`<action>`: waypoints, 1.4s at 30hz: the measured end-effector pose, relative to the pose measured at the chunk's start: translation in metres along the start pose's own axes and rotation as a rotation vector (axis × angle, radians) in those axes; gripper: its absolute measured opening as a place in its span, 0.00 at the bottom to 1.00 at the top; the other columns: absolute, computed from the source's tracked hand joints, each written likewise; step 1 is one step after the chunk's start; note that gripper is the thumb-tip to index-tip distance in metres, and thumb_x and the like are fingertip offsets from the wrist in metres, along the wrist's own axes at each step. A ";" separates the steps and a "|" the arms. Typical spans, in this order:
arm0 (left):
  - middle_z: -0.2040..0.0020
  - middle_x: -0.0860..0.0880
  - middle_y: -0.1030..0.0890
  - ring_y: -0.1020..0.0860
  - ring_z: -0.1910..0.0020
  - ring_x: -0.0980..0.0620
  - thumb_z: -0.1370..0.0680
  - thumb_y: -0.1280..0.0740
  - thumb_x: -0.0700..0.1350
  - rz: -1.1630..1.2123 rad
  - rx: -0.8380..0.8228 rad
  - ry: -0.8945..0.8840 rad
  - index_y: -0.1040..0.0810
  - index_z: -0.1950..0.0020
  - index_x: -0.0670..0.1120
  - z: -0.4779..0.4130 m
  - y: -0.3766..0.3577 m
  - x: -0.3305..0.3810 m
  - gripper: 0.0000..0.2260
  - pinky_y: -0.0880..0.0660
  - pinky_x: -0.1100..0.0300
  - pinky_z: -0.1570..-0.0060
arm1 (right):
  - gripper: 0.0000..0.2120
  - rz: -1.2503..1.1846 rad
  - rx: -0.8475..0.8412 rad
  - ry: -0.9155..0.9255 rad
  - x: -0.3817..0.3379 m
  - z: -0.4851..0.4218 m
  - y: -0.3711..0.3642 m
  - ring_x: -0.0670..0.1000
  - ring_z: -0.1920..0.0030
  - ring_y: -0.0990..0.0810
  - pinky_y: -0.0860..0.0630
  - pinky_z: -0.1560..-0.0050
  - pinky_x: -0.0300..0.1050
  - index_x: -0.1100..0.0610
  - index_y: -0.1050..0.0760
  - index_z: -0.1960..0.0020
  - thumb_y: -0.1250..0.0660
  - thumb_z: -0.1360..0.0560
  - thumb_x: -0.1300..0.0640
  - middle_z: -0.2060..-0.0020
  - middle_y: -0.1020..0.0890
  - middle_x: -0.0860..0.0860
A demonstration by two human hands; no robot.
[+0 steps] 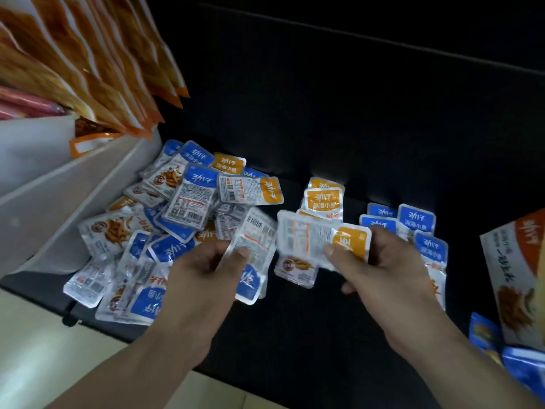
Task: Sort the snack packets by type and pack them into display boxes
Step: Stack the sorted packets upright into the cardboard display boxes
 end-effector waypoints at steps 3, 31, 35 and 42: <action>0.69 0.48 0.19 0.17 0.69 0.46 0.19 0.29 0.48 0.019 -0.016 0.028 0.17 0.60 0.51 0.002 -0.004 0.000 0.10 0.15 0.45 0.64 | 0.06 0.378 0.194 0.418 0.005 -0.004 0.001 0.44 0.55 0.19 0.24 0.60 0.32 0.50 0.21 0.56 0.24 0.25 0.58 0.59 0.20 0.43; 0.52 0.49 0.14 0.16 0.54 0.47 0.18 0.30 0.46 0.150 -0.445 -0.126 0.17 0.44 0.50 0.025 -0.035 0.006 0.04 0.17 0.49 0.58 | 0.06 -0.403 -0.073 -0.059 0.009 0.016 -0.026 0.57 0.44 0.14 0.18 0.41 0.58 0.53 0.15 0.48 0.29 0.22 0.60 0.50 0.13 0.54; 0.50 0.45 0.13 0.14 0.50 0.46 0.16 0.34 0.45 0.292 -0.450 -0.042 0.16 0.43 0.48 0.026 -0.032 0.015 0.08 0.18 0.52 0.60 | 0.12 -0.459 -0.198 -0.095 0.005 0.021 -0.021 0.56 0.42 0.16 0.23 0.35 0.61 0.54 0.15 0.43 0.27 0.24 0.50 0.47 0.15 0.63; 0.27 0.60 0.32 0.29 0.30 0.62 0.26 0.22 0.49 -0.521 -0.076 -0.689 0.28 0.28 0.57 -0.003 -0.016 0.007 0.28 0.26 0.67 0.38 | 0.11 -0.299 -0.248 -0.141 0.006 0.014 -0.012 0.54 0.46 0.13 0.17 0.45 0.51 0.54 0.15 0.44 0.35 0.19 0.64 0.48 0.12 0.52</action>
Point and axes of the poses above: each hand's wrist, its own z-axis away from the middle knuckle, its own y-axis out of the back of the hand, x = y × z, the point moved 1 cm from there along -z, towards the middle knuckle
